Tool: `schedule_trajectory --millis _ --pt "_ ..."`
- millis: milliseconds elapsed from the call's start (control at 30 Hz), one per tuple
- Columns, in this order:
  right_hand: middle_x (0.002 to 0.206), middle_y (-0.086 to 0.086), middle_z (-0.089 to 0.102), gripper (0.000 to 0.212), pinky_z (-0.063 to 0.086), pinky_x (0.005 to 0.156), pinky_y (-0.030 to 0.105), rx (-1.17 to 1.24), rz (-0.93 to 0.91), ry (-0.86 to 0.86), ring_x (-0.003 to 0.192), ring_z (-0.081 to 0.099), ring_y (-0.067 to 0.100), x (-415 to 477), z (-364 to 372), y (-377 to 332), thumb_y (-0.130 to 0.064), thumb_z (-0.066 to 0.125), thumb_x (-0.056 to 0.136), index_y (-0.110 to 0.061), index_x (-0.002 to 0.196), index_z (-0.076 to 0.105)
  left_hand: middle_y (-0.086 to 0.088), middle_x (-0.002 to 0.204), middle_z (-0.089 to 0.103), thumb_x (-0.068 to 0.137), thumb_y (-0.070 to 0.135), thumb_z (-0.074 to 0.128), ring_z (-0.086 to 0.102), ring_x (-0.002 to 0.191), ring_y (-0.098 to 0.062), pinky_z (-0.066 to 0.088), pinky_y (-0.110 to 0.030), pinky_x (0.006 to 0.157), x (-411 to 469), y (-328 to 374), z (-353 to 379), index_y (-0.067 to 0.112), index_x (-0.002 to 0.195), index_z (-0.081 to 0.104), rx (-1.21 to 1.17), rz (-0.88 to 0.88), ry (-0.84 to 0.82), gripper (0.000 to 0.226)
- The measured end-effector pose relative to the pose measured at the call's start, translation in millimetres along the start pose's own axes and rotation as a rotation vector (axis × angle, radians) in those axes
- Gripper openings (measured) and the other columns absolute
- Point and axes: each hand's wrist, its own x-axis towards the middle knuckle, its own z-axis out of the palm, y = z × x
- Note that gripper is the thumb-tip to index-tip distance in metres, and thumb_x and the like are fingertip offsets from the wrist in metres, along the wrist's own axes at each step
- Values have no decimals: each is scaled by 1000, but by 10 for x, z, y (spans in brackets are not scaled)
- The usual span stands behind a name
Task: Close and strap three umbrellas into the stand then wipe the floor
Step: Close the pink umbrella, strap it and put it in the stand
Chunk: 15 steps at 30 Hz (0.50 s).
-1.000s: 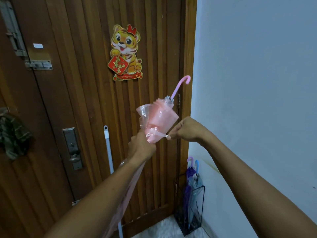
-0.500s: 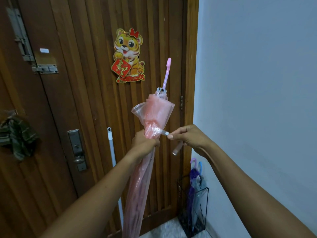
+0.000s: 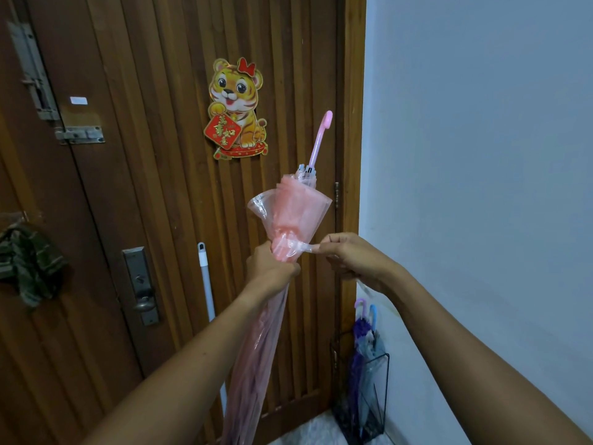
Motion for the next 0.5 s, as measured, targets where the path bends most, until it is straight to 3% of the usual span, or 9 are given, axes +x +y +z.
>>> schedule_trajectory --millis 67,167,300,500 --pt "49 -14 51 29 32 50 18 -56 -30 13 42 43 3 -40 26 -31 -34 66 97 -17 73 63 -4 89 65 77 8 74 65 78 -20 46 -22 56 16 -7 20 15 102 63 13 1 22 28" --pt "52 -21 60 24 36 65 19 -93 -109 37 51 57 -12 -85 55 -96 -26 67 97 -7 83 66 -5 91 65 79 7 73 64 77 -18 44 -21 55 28 -13 35 15 105 62 17 17 30 30" --pt "49 -16 52 26 37 52 5 -112 -183 43 48 54 -6 -90 76 -153 -17 65 97 -2 77 60 -7 95 64 79 2 71 63 80 -18 46 -23 59 51 -17 -31 14 107 61 -106 -43 -51 33" --pt "48 -17 52 29 36 54 10 -75 -170 176 45 51 -6 -26 39 6 -27 68 96 -3 79 66 -11 72 56 68 0 66 56 64 -20 48 -31 59 37 74 -238 4 85 58 -398 -46 -305 19"
